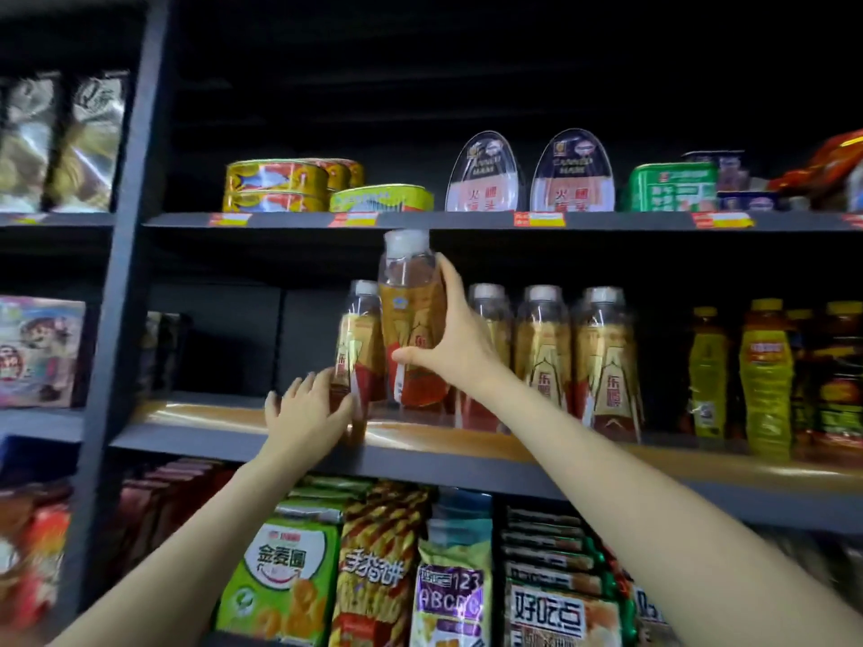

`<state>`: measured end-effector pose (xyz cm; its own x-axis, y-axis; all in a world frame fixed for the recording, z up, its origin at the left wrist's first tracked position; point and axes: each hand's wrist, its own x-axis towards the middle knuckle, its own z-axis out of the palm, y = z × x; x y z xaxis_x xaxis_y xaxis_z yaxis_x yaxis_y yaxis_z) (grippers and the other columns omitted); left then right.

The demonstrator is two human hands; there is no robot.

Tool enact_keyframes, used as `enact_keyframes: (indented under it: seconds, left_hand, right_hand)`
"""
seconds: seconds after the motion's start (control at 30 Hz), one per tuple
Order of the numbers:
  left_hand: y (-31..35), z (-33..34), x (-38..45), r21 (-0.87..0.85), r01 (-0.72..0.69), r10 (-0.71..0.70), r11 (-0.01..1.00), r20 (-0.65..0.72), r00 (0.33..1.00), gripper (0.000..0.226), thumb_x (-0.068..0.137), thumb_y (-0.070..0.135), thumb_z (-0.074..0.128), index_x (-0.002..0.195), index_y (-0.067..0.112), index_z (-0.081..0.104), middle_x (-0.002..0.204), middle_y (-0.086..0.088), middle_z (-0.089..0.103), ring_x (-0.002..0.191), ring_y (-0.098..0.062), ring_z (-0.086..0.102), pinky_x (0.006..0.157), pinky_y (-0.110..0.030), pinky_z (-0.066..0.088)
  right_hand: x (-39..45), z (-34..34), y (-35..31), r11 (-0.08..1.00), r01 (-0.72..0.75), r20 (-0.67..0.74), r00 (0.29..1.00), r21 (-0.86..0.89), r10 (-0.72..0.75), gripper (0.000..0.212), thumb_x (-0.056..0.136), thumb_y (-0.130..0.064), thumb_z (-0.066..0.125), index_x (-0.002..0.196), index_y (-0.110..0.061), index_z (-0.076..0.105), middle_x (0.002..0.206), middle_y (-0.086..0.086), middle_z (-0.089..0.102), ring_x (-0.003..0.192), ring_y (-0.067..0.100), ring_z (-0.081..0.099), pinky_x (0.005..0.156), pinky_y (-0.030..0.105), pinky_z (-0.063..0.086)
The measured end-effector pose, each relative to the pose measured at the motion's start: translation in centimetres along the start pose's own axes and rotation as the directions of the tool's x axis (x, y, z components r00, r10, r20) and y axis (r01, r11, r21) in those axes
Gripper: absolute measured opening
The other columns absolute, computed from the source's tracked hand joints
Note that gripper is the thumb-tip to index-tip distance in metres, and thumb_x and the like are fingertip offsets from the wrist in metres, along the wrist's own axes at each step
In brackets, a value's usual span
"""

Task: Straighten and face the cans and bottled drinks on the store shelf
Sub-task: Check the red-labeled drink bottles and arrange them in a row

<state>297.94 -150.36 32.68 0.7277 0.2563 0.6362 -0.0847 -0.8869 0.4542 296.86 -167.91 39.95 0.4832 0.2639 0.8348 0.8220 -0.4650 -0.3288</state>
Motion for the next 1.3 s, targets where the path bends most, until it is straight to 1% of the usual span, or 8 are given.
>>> enact_keyframes:
  seconds: [0.23, 0.4, 0.47, 0.57, 0.7, 0.87, 1.07, 1.3]
  left_hand:
    - [1.2, -0.9, 2.8, -0.033, 0.03, -0.029, 0.999, 0.045, 0.999, 0.061, 0.086, 0.035, 0.062, 0.134, 0.019, 0.029, 0.117, -0.011, 0.061, 0.108, -0.032, 0.056, 0.093, -0.041, 0.041]
    - [0.8, -0.2, 5.0, -0.052, 0.056, -0.055, 0.997, 0.038, 0.998, 0.06, 0.08, 0.026, 0.072, 0.122, 0.013, 0.032, 0.109, -0.014, 0.06, 0.096, -0.035, 0.058, 0.071, -0.035, 0.04]
    - [0.6, 0.2, 5.9, -0.062, 0.045, -0.041, 0.997, 0.059, 0.997, 0.06, 0.078, 0.026, 0.074, 0.119, 0.012, 0.032, 0.107, -0.014, 0.06, 0.092, -0.034, 0.058, 0.069, -0.035, 0.041]
    - [0.9, 0.8, 7.1, -0.072, 0.017, -0.011, 0.997, 0.089, 0.996, 0.061, 0.078, 0.025, 0.073, 0.124, 0.013, 0.034, 0.109, -0.015, 0.061, 0.096, -0.034, 0.058, 0.072, -0.035, 0.042]
    - [0.7, 0.8, 8.2, -0.061, -0.002, 0.011, 0.998, 0.155, 0.988, 0.058, 0.082, 0.027, 0.068, 0.132, 0.02, 0.04, 0.115, -0.011, 0.061, 0.104, -0.03, 0.057, 0.082, -0.034, 0.046]
    - [-0.9, 0.0, 7.1, -0.095, -0.064, 0.063, 0.993, -0.022, 0.998, 0.045, 0.086, 0.017, 0.056, 0.13, 0.019, 0.045, 0.113, -0.009, 0.063, 0.103, -0.03, 0.057, 0.084, -0.037, 0.047]
    - [-1.7, -0.6, 5.6, -0.152, -0.189, 0.206, 0.97, 0.108, 0.972, 0.062, 0.086, 0.024, 0.061, 0.141, 0.026, 0.032, 0.122, -0.003, 0.062, 0.112, -0.024, 0.058, 0.101, -0.044, 0.04]
    - [-0.4, -0.4, 6.1, -0.059, -0.043, 0.052, 0.997, 0.149, 0.987, 0.065, 0.086, 0.031, 0.063, 0.142, 0.029, 0.029, 0.129, -0.004, 0.056, 0.117, -0.027, 0.052, 0.1, -0.047, 0.039]
  right_hand:
    - [0.0, 3.1, 1.7, 0.968, -0.251, 0.084, 0.964, -0.029, 0.253, 0.114, 0.076, -0.03, 0.078, 0.151, -0.027, -0.008, 0.15, 0.012, 0.032, 0.134, 0.029, 0.037, 0.106, 0.039, 0.033]
    - [0.7, 3.6, 1.8, 0.951, -0.272, 0.159, 0.942, -0.15, 0.295, 0.115, 0.08, -0.037, 0.073, 0.149, -0.022, -0.018, 0.156, 0.017, 0.018, 0.14, 0.031, 0.028, 0.112, 0.043, 0.029]
    - [1.0, 3.1, 1.8, 0.931, -0.286, 0.217, 0.917, -0.225, 0.334, 0.117, 0.08, -0.035, 0.073, 0.147, -0.024, -0.022, 0.154, 0.018, 0.023, 0.126, 0.031, 0.047, 0.105, 0.043, 0.04]
    - [0.7, 2.0, 1.5, 0.922, -0.315, 0.276, 0.887, -0.223, 0.37, 0.114, 0.081, -0.023, 0.073, 0.149, -0.027, -0.019, 0.148, 0.014, 0.036, 0.081, 0.016, 0.062, 0.082, 0.031, 0.052]
    - [0.1, 2.1, 1.4, 0.912, -0.344, 0.246, 0.886, -0.223, 0.394, 0.106, 0.082, -0.02, 0.072, 0.152, -0.021, -0.009, 0.152, 0.01, 0.031, 0.126, 0.026, 0.048, 0.103, 0.039, 0.041]
    - [0.8, 4.8, 1.2, 0.912, -0.338, 0.209, 0.898, -0.233, 0.387, 0.102, 0.081, -0.023, 0.074, 0.151, -0.014, 0.0, 0.15, 0.012, 0.032, 0.132, 0.03, 0.041, 0.106, 0.041, 0.039]
    - [1.6, 8.3, 0.8, 0.859, -0.384, 0.082, 0.898, -0.339, 0.433, 0.083, 0.088, -0.016, 0.066, 0.146, -0.007, 0.008, 0.13, 0.019, 0.05, 0.118, 0.034, 0.052, 0.092, 0.041, 0.046]
    - [-0.7, 4.3, 1.0, 0.914, -0.234, 0.047, 0.964, -0.33, 0.263, 0.059, 0.089, -0.003, 0.057, 0.14, -0.013, 0.029, 0.113, 0.012, 0.054, 0.082, 0.019, 0.057, 0.072, 0.03, 0.053]
